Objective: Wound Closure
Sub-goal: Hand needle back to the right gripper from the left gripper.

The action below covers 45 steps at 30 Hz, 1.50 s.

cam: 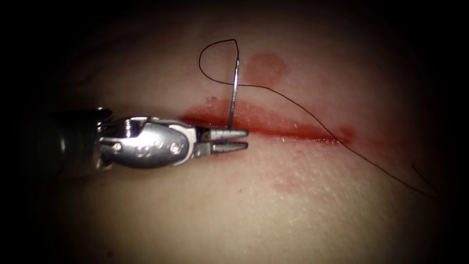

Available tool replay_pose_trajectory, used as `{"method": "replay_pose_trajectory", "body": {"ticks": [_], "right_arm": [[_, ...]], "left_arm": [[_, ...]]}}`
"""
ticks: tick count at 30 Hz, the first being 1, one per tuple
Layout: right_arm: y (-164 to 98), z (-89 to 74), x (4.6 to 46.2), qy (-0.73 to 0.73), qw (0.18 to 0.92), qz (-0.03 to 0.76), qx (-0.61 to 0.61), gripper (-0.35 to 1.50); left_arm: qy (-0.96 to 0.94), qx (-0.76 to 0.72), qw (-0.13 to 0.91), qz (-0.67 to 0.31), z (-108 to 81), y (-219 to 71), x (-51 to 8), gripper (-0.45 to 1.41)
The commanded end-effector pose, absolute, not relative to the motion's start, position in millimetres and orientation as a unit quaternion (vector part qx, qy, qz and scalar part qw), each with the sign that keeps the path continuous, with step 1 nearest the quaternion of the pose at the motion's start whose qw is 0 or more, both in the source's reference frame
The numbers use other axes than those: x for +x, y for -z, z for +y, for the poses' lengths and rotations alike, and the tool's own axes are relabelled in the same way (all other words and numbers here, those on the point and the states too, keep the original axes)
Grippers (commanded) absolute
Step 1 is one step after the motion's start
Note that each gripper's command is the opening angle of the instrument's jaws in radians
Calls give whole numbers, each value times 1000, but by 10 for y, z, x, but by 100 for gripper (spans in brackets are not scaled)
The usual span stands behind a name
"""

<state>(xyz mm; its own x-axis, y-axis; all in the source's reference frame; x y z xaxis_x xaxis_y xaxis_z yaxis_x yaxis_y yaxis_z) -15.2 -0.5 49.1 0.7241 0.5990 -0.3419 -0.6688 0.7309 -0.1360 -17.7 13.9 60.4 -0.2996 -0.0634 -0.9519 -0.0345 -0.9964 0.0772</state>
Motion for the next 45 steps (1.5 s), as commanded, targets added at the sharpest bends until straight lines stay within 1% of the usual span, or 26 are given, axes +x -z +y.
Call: {"method": "replay_pose_trajectory", "body": {"ticks": [1,2,4,10,12,16,19,22,26,30,32,33,34,37,40,43,45], "right_arm": [[-482,7,-111,-377,898,203,-100,146],[-482,7,-111,-377,898,203,-100,146],[-475,18,-76,-389,884,249,-77,146],[-500,11,22,-346,875,339,-3,146],[-521,-7,52,-333,874,354,22,146],[-572,-46,90,-306,883,352,54,148],[-611,-69,99,-285,893,341,64,148],[-644,-80,97,-277,899,333,64,145],[-671,-83,97,-276,910,304,50,148],[-675,-85,111,-280,906,315,48,148],[-671,-85,121,-257,907,332,42,148],[-668,-83,128,-222,913,341,24,148],[-668,-83,128,-222,913,341,24,148],[-664,-74,137,-144,938,312,-35,148],[-665,-56,141,-86,961,253,-72,148],[-670,-33,141,-70,970,210,-104,148],[-675,-11,140,-64,969,204,-122,148]], "left_arm": [[805,592,9,-41,138,-610,-182,-35],[805,592,9,-41,138,-610,-182,-35],[805,592,9,-41,138,-610,-182,-35],[805,592,9,-41,137,-610,-181,-35],[804,593,10,-40,138,-610,-181,-35],[804,593,10,-40,138,-610,-179,-35],[804,593,10,-40,138,-610,-179,-35],[804,593,10,-40,138,-610,-179,-35],[804,593,10,-40,138,-610,-180,-35],[805,592,10,-41,138,-611,-181,-35],[805,592,10,-41,137,-611,-182,-35],[805,592,10,-41,137,-611,-182,-35],[805,592,10,-41,137,-611,-182,-35],[805,592,10,-41,137,-611,-182,-35],[805,592,10,-41,137,-611,-182,-35],[805,592,10,-41,137,-611,-182,-35],[806,591,10,-41,137,-611,-182,-35]]}}
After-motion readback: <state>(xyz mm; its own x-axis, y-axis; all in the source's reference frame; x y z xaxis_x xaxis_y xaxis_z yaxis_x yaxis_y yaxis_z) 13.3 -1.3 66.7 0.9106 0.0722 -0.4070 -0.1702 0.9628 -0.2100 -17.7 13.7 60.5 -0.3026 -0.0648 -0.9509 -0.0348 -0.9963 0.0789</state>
